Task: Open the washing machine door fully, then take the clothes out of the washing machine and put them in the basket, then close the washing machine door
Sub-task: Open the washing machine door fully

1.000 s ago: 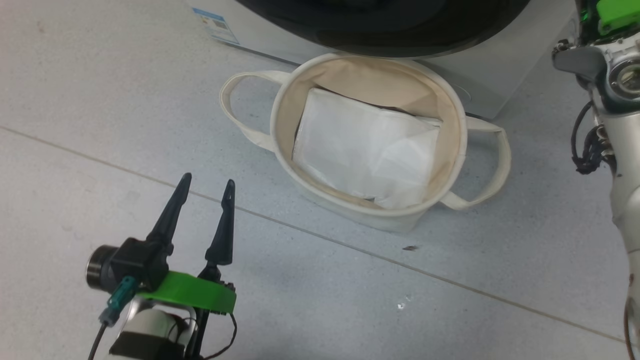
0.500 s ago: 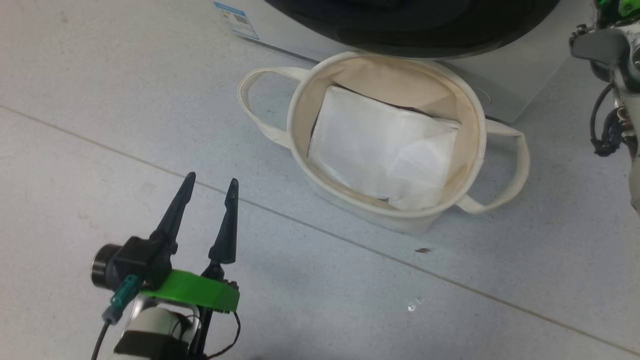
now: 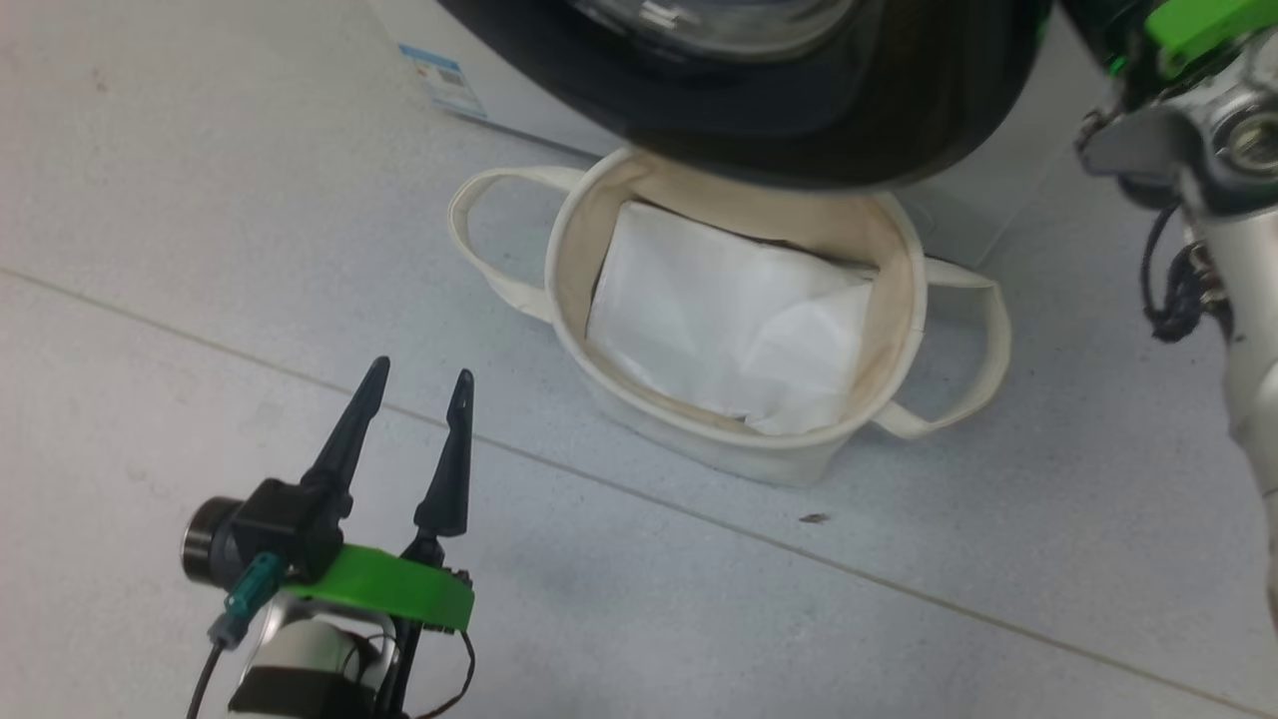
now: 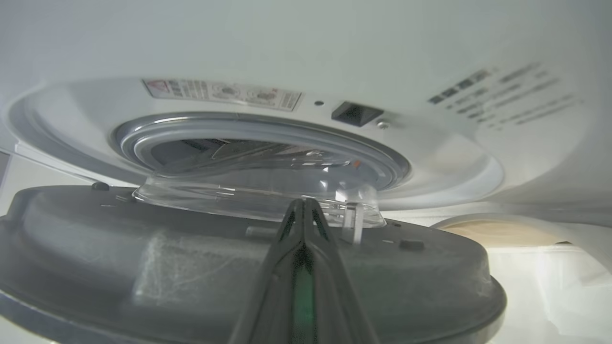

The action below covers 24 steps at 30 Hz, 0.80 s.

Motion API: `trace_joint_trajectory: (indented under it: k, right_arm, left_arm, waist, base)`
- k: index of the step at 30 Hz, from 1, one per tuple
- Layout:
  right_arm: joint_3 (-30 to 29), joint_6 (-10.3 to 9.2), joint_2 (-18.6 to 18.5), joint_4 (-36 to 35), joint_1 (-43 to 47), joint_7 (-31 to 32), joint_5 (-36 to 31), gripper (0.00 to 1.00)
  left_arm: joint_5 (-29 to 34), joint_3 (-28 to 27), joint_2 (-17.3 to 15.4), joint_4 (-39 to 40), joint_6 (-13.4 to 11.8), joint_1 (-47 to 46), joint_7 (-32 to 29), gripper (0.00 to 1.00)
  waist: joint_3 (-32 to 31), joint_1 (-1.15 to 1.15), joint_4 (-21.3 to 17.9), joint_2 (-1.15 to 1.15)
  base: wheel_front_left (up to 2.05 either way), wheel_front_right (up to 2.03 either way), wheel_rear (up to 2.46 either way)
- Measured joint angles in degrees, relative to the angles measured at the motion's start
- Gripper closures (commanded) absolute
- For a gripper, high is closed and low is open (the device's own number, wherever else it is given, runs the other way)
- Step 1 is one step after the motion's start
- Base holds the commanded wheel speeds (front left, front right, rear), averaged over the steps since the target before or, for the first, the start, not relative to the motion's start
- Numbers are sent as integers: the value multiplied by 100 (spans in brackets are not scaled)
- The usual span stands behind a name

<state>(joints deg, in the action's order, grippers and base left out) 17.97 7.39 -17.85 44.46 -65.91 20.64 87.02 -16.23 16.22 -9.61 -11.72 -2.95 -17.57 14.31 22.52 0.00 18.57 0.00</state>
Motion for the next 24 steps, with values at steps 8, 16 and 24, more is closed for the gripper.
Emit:
trace_joint_trajectory:
  k: [8,16,24]
  right_arm:
    - [425,0,281,-541,709,536,78,100]
    - [933,0,692,-1125,1573,733,104,100]
    - [1370,0,1198,-1343,2245,744,142,100]
  left_arm:
    - [48,-18,12,-215,54,127,0,0]
    - [34,-98,0,-435,63,427,0,0]
    - [-27,-182,-29,-536,60,740,-1,0]
  waist:
    - [-429,0,-177,0]
    - [-902,0,-247,0]
    - [-1349,0,-156,0]
  base:
    - [0,0,0]
    - [0,0,0]
    - [0,0,0]
